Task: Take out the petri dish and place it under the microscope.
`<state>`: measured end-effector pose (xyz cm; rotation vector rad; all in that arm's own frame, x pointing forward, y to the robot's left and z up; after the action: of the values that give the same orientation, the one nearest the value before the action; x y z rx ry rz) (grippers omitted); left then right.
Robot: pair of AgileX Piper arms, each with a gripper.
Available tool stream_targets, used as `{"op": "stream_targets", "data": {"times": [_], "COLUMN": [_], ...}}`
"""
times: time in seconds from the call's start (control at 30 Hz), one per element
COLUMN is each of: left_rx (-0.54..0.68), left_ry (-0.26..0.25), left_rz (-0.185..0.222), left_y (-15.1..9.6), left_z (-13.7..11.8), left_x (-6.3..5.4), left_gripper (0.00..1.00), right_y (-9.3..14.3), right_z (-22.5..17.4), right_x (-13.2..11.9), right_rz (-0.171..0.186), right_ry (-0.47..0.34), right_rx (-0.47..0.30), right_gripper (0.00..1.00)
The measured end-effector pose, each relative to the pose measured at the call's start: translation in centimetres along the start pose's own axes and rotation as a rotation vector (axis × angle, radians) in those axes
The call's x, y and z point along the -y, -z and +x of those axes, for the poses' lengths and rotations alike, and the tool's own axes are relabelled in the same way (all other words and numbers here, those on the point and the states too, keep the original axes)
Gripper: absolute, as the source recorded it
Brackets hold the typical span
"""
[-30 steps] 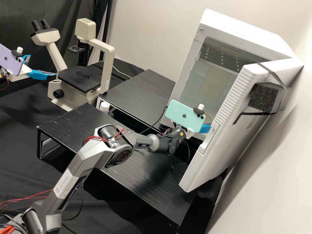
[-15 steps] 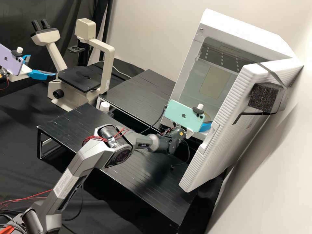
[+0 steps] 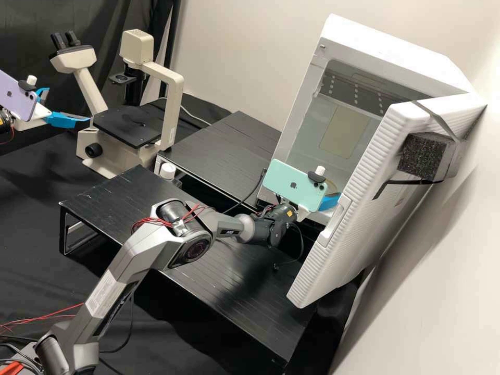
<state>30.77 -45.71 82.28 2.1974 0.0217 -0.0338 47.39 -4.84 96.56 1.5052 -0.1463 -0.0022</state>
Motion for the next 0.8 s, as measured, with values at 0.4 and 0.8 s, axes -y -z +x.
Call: {"op": "stream_targets", "data": {"times": [0.4, 0.8], "left_rx": [0.0, 0.0], "left_ry": [0.0, 0.0], "left_rz": [0.0, 0.0], "left_y": [0.0, 0.0], "left_z": [0.0, 0.0], "left_x": [0.0, 0.0], "left_gripper": [1.0, 1.0], "right_y": [0.2, 0.5], "right_z": [-2.8, -5.8], "right_x": [-1.5, -3.1], "right_rz": [0.011, 0.032], "right_ry": [-0.063, -0.134], "right_rx": [0.019, -0.003], "right_gripper": [0.0, 0.0]}}
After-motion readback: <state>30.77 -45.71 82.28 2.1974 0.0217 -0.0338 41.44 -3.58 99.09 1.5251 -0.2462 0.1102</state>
